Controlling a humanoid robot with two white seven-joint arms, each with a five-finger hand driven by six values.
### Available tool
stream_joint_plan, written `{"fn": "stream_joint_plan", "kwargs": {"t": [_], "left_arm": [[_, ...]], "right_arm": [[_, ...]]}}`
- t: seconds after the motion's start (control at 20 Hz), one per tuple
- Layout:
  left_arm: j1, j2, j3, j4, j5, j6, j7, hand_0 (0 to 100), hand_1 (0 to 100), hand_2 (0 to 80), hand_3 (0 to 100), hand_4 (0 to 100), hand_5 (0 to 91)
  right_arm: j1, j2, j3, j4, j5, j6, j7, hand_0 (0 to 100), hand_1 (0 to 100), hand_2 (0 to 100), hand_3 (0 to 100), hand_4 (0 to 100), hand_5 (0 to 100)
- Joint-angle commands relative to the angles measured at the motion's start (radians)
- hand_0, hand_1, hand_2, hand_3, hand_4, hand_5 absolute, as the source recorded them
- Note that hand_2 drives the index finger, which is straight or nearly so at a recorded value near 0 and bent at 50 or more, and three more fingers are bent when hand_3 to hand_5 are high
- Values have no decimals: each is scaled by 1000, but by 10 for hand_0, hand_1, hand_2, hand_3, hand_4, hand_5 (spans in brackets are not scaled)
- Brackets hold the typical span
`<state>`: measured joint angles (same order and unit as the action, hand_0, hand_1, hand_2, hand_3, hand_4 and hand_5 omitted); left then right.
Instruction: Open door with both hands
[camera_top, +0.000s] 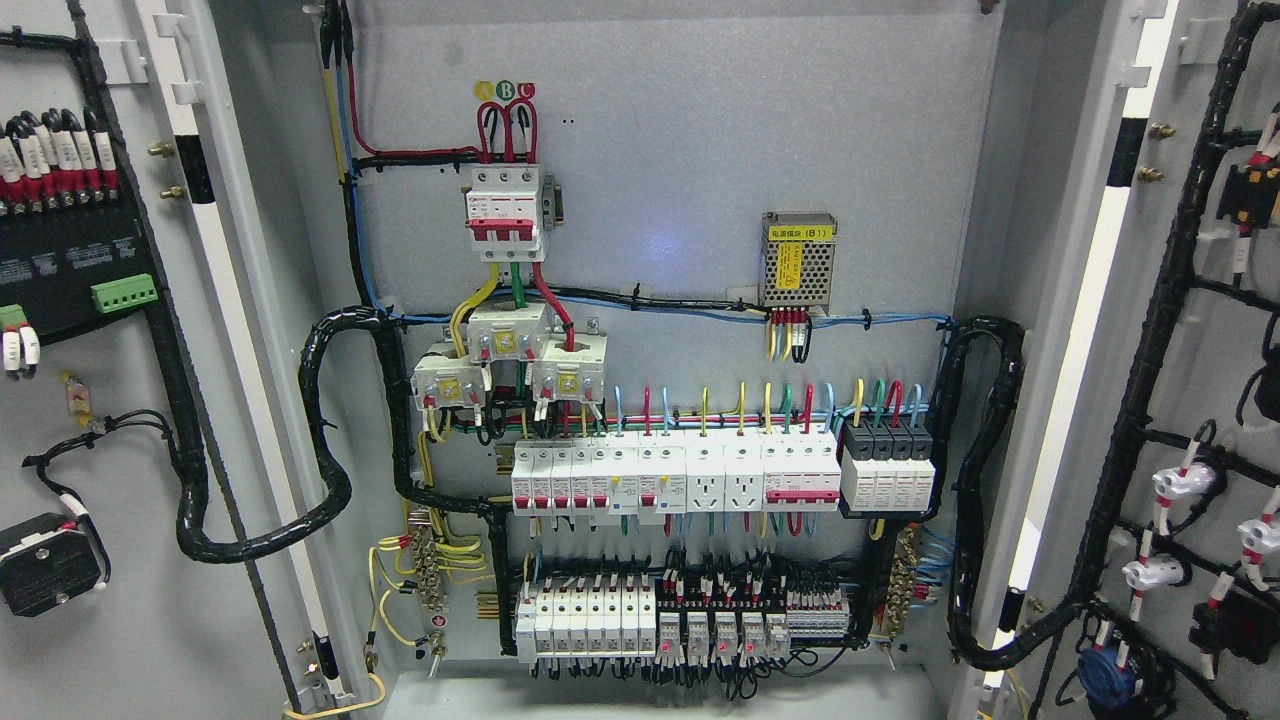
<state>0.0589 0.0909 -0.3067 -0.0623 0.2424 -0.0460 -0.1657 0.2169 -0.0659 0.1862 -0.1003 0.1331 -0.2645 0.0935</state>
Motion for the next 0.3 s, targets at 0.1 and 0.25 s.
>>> {"fn": "stream_joint_plan", "kwargs": {"t": [0.1, 0.25], "left_arm": [[-22, -37, 70, 67, 3, 8, 12, 0, 0, 0, 0, 0, 0], [-24, -45, 115, 65, 3, 5, 11, 0, 0, 0, 0, 0, 0]], "right_arm": [[7, 41, 10, 97, 86, 18, -1, 191, 0, 0, 0, 0, 0], [1, 55, -1, 91, 79, 62, 2, 191, 0, 0, 0, 0, 0]]}}
